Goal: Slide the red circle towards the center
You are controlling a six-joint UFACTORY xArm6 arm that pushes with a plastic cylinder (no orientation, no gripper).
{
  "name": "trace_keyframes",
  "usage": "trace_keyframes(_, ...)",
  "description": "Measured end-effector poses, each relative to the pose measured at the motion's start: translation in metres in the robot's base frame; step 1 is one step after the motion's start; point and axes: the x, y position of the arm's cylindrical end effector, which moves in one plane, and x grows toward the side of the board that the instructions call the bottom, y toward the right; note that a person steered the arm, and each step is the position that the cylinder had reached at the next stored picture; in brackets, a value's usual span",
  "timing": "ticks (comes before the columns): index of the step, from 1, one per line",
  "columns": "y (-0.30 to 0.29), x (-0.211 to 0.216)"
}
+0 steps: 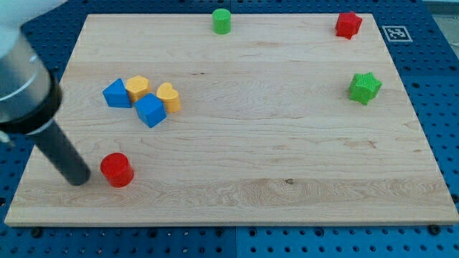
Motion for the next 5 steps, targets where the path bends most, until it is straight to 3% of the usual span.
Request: trace_keyframes(5, 0.179, -0.014)
